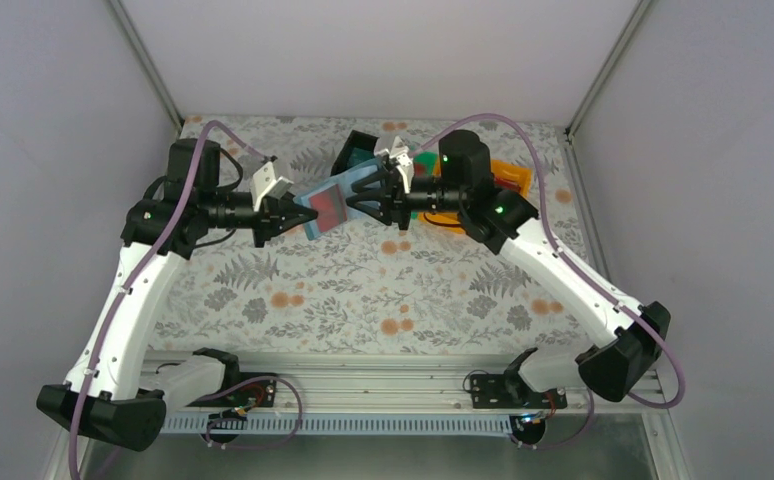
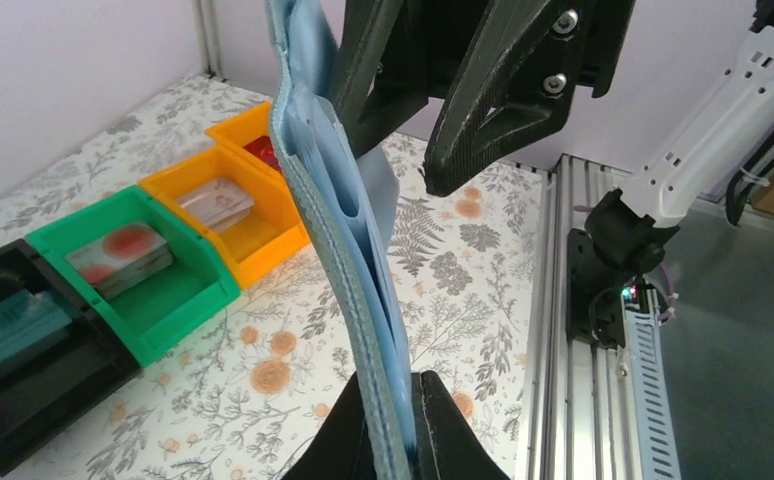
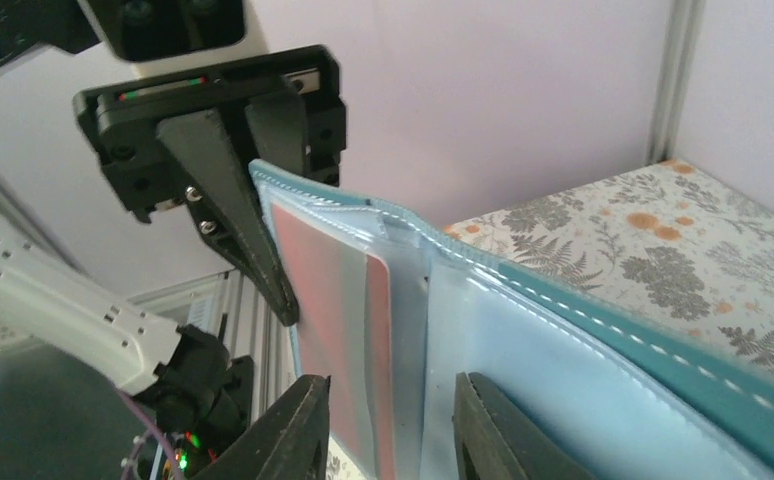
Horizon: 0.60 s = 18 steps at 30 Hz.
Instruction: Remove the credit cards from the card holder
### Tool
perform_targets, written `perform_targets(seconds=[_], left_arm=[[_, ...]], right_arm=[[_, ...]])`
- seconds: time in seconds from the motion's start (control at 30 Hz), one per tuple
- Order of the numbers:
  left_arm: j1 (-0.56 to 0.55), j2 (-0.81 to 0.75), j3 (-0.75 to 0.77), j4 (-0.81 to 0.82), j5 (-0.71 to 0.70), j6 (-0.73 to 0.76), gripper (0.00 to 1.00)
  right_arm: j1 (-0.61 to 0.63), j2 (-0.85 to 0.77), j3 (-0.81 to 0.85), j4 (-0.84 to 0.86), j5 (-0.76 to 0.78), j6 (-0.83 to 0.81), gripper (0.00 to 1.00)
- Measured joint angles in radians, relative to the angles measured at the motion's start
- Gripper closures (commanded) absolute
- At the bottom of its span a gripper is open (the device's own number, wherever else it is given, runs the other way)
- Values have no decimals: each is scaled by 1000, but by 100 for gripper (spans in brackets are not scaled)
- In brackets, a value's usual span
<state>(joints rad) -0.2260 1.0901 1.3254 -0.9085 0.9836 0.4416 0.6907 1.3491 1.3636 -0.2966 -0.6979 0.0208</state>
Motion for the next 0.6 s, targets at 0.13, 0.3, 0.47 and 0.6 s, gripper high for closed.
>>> perform_targets(seconds=[0.13,0.3,0.47,0.6], left_arm=[[0,1,0,-11,19,8,98],[1,1,0,-21,30,17,98],[6,1,0,-59,45,22,98],[8,0,3,-82,56,24,98]], right_arm=[[-3,20,16,-19,-69,-23,70],[9,52,20,-15,-151,-36,76],[18,71,26,-17,-181,-66,86],[18,75,30,-28,-189,-98,93]])
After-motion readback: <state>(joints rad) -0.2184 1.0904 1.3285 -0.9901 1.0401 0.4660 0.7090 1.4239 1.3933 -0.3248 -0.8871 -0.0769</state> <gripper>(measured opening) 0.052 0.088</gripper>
